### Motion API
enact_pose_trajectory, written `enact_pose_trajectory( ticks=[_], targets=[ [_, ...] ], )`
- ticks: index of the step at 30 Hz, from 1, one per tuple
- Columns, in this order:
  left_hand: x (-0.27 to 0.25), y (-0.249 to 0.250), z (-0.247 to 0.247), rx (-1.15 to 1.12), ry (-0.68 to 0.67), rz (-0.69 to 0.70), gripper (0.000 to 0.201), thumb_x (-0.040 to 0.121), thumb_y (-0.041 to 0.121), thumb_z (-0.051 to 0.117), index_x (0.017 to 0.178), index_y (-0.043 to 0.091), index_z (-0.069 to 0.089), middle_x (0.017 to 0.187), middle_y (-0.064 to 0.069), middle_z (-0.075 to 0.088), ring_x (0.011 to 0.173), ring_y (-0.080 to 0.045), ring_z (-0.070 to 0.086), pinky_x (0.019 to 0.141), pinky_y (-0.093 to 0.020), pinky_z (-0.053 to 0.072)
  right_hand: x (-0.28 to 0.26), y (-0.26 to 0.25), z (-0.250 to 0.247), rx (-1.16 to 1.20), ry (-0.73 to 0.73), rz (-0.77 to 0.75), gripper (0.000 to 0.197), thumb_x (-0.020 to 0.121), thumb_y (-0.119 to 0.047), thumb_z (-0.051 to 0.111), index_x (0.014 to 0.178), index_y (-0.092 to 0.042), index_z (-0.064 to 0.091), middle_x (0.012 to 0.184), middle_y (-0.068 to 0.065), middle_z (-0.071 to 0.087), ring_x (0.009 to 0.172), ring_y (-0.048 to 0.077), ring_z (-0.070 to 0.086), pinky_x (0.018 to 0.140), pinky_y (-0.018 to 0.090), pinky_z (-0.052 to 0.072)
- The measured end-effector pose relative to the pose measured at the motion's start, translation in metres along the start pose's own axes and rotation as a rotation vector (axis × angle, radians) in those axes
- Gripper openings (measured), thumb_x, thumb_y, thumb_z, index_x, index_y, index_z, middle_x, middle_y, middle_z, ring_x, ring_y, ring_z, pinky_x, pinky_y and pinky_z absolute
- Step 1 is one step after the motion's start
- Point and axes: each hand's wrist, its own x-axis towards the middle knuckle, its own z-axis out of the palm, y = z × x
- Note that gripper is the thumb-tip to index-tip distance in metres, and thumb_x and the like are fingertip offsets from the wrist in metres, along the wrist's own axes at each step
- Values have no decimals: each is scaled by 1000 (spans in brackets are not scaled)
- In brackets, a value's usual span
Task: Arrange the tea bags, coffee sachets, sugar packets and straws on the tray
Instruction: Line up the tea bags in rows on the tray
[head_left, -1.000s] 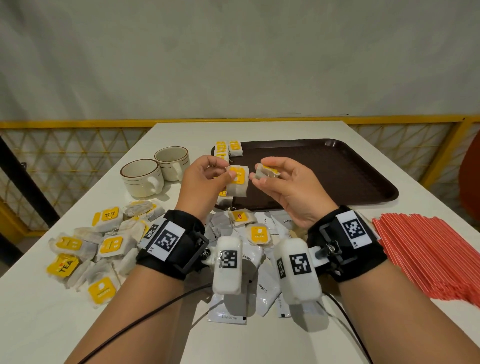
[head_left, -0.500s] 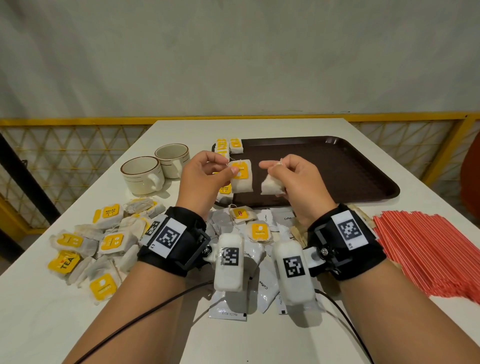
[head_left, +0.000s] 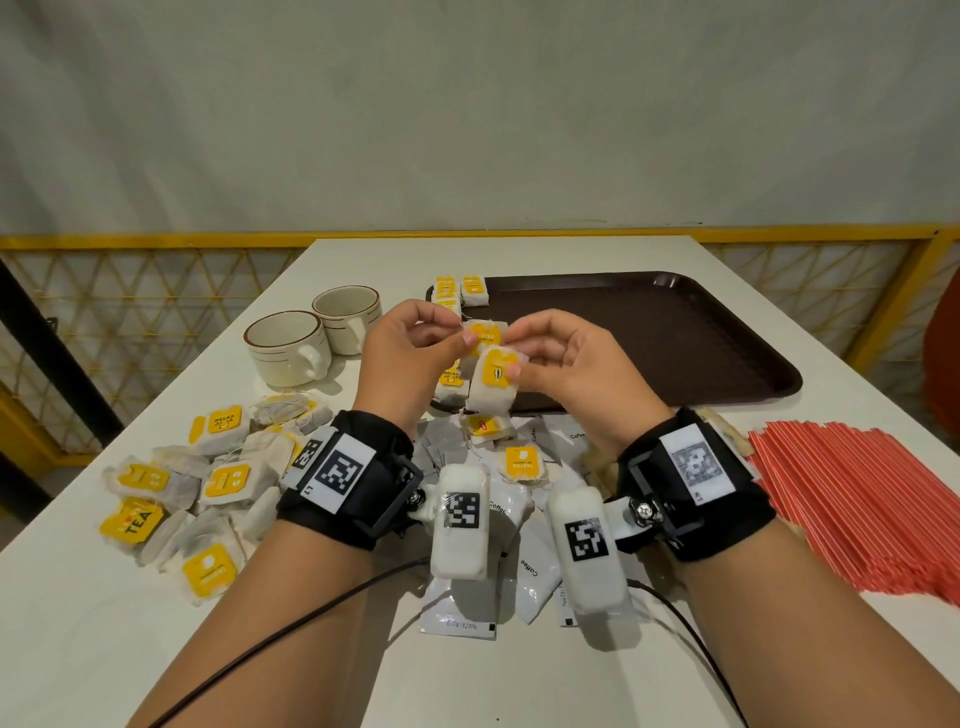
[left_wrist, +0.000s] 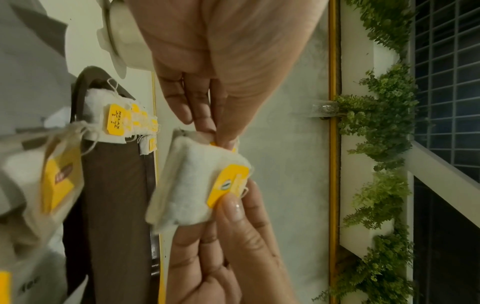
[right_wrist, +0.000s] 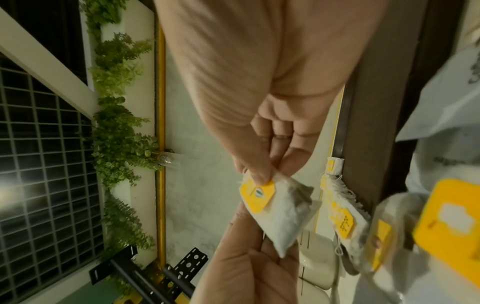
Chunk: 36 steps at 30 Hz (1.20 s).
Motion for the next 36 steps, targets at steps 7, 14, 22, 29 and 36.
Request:
enact_pose_trajectory(
  ticks=[7,14,22,29,36],
  targets=[
    [-4,8,1,-28,-144,-36,16,79,3,72,83,14,62,72,-3,69,72,-13,65,71,-25,53,2,2,0,-56,141,28,35,80,4,69,105,-19,62,104,9,67,86,22,65,84,37,57],
    [-4,12,-7,23,-253,-27,24,77,-5,71,90,15,63,69,6,70,71,-10,67,69,-21,55,4,1,3,119,81,151,26,81,4,68,104,-6,62,82,7,65,75,15,64,69,25,57],
    [11,4,-32,-30,31,-66,23,80,-3,69,82,18,61,61,11,67,69,-7,67,63,-21,51,2,-10,-5,-865,-540,170,32,76,-8,76,97,-31,71,87,-13,61,65,-2,55,65,17,51],
    [11,4,-29,-36,36,-70,20,80,-1,69,86,17,61,80,-1,66,81,-15,68,73,-26,55,9,-15,4,-1110,-715,192,48,71,-12,80,111,-34,65,98,-13,49,81,5,50,66,17,43],
    [13,2,-30,-12,45,-72,19,80,0,70,85,16,61,83,-5,65,84,-18,67,75,-29,54,11,-10,1,-1091,-653,182,13,76,-17,78,86,-19,69,101,-1,63,81,9,57,63,16,44]
  ],
)
